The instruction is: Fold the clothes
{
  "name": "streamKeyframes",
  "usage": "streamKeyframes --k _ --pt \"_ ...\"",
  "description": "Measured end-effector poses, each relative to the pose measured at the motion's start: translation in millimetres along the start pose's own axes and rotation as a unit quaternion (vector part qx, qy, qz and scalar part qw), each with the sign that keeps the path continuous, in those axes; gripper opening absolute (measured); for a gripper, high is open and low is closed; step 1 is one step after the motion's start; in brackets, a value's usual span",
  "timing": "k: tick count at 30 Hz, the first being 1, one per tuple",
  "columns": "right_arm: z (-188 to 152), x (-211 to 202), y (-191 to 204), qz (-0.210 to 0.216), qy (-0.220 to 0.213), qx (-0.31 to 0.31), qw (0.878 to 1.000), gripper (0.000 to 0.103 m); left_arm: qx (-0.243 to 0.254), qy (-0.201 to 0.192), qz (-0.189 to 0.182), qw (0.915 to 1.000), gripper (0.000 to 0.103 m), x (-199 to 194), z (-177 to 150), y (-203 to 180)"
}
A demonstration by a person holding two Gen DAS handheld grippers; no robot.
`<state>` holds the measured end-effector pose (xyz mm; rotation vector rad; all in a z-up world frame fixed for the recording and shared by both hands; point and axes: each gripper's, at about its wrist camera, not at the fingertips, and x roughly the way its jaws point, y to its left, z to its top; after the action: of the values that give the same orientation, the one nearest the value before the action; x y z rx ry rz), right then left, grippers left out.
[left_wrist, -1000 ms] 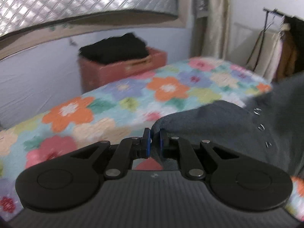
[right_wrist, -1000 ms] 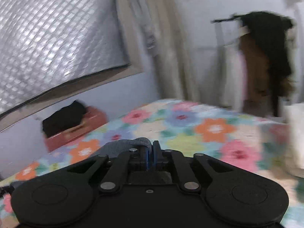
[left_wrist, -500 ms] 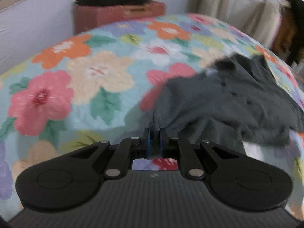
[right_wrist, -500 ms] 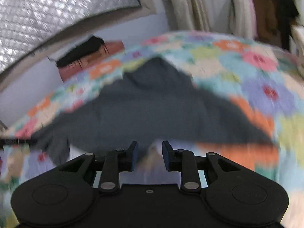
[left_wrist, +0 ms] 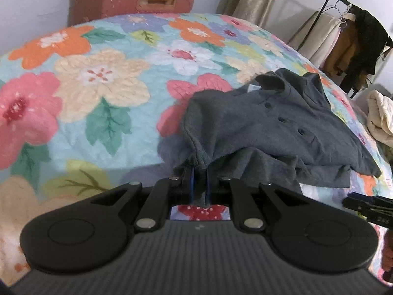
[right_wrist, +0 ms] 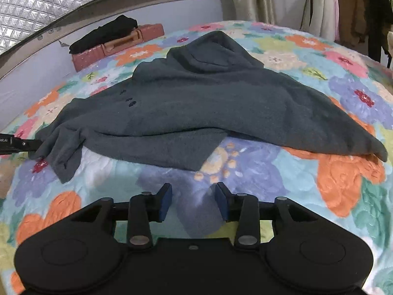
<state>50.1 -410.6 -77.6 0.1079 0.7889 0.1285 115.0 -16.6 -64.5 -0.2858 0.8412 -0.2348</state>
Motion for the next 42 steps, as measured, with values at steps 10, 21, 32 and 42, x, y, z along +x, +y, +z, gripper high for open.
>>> streamKeyframes --k 10,21,32,42 --pt "20 35 37 -0.074 -0.044 -0.152 0.985 0.058 -0.020 -0.002 -0.015 0.9997 0.009 9 1 6" --pt "23 -35 33 -0.117 -0.154 -0.136 0.972 0.008 -0.034 -0.007 -0.030 0.9989 0.009 6 2 7" --pt "8 -77 43 -0.132 -0.178 -0.139 0.965 0.008 -0.048 -0.010 -0.046 0.9977 0.009 0 2 6" --pt "-6 -140 95 -0.148 -0.252 -0.208 0.934 0.008 -0.054 0.000 -0.077 0.9956 0.009 -4 9 -2"
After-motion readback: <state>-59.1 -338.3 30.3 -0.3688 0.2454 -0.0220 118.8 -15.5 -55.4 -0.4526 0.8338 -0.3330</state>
